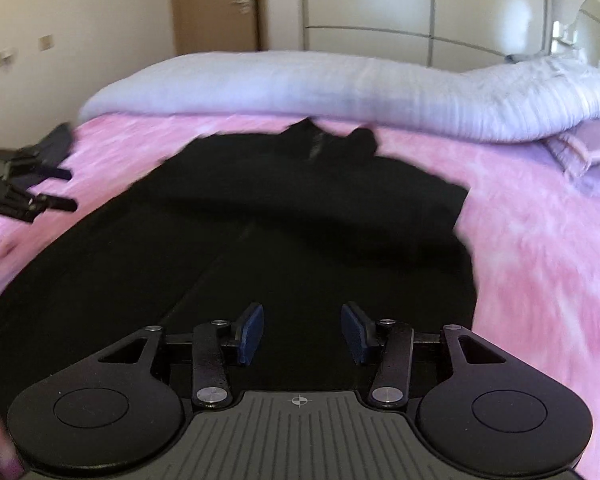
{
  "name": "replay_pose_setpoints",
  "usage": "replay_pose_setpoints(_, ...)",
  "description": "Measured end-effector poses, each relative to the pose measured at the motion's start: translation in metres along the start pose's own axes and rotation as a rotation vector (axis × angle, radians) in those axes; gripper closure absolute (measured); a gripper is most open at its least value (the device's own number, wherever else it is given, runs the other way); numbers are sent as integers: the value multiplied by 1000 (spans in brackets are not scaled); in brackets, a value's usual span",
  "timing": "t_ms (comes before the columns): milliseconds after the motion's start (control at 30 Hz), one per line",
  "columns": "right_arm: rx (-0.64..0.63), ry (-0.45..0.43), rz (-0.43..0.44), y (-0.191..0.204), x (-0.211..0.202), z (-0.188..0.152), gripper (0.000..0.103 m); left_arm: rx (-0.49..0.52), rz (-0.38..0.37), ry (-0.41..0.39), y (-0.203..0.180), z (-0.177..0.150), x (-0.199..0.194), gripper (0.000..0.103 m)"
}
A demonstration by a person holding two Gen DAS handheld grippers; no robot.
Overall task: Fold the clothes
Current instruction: 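Grasp the sweatshirt hem with both grippers and lift it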
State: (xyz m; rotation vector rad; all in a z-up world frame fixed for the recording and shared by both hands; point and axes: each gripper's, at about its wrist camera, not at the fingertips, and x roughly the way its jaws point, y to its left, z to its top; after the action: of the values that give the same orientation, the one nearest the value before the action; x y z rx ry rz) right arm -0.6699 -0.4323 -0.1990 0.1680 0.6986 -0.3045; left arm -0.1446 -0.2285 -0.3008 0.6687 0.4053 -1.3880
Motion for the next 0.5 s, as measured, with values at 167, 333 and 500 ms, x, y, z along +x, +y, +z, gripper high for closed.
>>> replay_pose_setpoints(167,32,67,72,41,-40,-77,52,94,-99,19,-72,-63,-66,31)
replay_pose_setpoints(333,45,68,4,63,-58,-120,48,265,-57,69,-135,-115,-93,30)
replay_pose_setpoints(500,-17,57,-31,89,-66,-127,47,453,76,31,-165,-135,-102,26)
